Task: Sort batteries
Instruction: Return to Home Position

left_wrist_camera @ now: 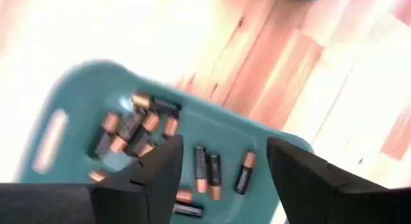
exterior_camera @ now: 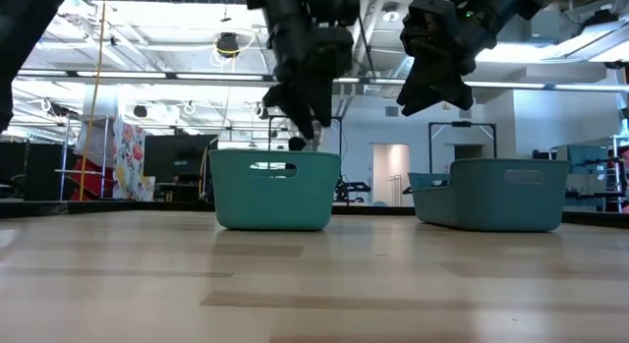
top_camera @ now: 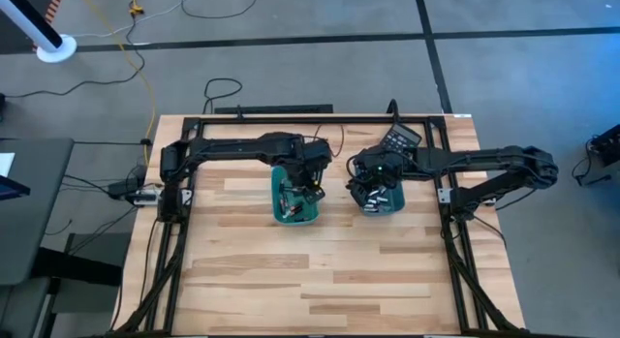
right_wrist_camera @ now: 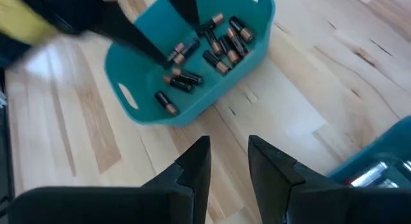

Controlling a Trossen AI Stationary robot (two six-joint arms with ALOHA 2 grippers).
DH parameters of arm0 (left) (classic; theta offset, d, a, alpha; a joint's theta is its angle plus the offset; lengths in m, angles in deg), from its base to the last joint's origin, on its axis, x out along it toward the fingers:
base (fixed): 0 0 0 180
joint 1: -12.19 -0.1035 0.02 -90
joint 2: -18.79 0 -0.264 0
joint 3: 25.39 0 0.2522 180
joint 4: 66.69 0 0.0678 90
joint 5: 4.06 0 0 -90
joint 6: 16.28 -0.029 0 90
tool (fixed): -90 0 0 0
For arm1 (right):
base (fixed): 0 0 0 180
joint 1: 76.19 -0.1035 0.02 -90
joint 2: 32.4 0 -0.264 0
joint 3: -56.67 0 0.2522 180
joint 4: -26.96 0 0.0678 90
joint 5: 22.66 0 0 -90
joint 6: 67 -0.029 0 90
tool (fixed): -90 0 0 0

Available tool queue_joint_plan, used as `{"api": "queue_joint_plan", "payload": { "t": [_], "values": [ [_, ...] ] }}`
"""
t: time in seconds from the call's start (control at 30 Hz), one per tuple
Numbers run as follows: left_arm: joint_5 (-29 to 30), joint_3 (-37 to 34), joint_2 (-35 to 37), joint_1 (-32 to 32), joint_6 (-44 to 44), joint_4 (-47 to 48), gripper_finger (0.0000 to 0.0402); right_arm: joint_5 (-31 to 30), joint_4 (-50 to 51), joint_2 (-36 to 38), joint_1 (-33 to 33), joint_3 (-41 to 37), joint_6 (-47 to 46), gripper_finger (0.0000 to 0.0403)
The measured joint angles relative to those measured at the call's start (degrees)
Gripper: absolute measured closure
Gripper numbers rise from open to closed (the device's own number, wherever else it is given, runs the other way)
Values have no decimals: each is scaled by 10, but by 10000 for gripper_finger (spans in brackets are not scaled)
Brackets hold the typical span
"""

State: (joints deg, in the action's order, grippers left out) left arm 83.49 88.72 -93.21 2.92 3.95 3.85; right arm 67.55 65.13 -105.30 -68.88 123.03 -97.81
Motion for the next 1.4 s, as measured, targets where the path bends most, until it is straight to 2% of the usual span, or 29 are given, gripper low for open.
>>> {"api": "queue_joint_plan", "payload": {
  "t": [0.13,0.27,0.33,0.5,0.6,0.7,0.9,1.13,1.23,1.4],
  "values": [
    [4,52,-1,-1,-77,89,184,0,40,0,3,0,35,281],
    [4,72,1,4,-62,162,184,0,80,0,2,0,43,281],
    [11,70,-1,13,-97,188,184,0,88,0,2,0,43,281],
    [32,25,19,42,-139,113,184,0,86,0,-3,0,61,281],
    [32,-54,71,54,-146,28,184,-1,82,0,-18,0,75,281],
    [29,-163,155,59,-141,-72,184,-1,66,0,-38,0,100,281],
    [25,-411,373,71,-135,-271,184,0,14,0,-76,0,129,281],
    [29,-667,624,89,-175,-470,184,-1,-29,0,-78,0,129,281],
    [29,-758,717,91,-157,-530,184,-1,-46,0,-75,0,129,281],
    [30,-864,859,90,-149,-549,184,-1,-76,0,-75,0,129,281]
  ]
}}
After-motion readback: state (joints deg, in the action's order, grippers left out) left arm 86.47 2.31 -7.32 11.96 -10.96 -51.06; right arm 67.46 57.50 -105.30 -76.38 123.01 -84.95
